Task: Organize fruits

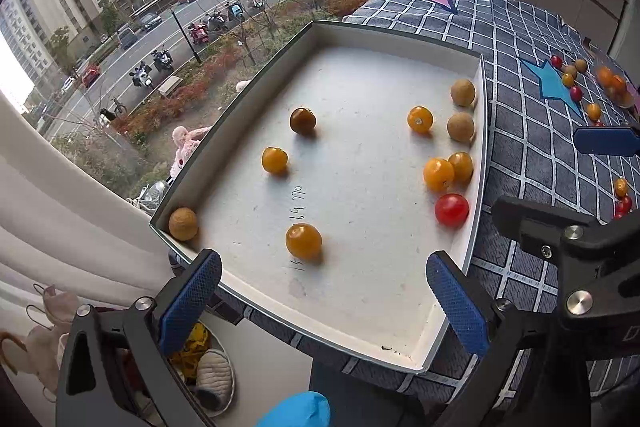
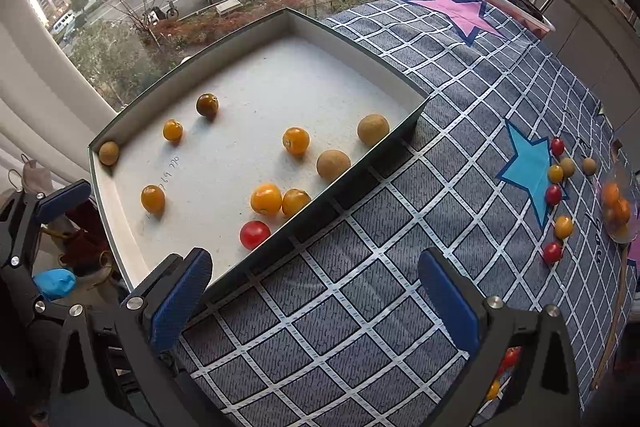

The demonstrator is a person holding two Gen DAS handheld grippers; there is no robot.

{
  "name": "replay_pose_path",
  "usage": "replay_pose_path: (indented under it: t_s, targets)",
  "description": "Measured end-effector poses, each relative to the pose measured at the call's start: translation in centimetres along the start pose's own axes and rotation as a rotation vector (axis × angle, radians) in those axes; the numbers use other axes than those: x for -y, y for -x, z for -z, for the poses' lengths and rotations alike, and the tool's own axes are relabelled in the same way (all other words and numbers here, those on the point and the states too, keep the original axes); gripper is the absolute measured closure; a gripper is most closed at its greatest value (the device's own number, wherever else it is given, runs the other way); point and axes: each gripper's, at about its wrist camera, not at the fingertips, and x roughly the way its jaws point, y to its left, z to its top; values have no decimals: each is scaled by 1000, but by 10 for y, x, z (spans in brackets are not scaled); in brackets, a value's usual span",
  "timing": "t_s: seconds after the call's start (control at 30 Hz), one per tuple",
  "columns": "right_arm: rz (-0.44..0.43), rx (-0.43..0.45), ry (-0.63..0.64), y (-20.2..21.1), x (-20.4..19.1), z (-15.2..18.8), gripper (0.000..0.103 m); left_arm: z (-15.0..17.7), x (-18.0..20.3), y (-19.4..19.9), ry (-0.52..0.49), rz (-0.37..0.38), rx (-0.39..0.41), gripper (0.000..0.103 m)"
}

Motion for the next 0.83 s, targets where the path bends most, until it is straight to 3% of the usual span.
replay_pose_path:
  t_s: [0.6, 0.83]
  targets:
    - [11, 7, 24, 2, -6, 0, 0, 1, -1, 0, 14, 26, -2, 0]
    - [14, 9, 31, 2, -8, 2, 0, 2, 0, 5, -1, 30, 38, 0]
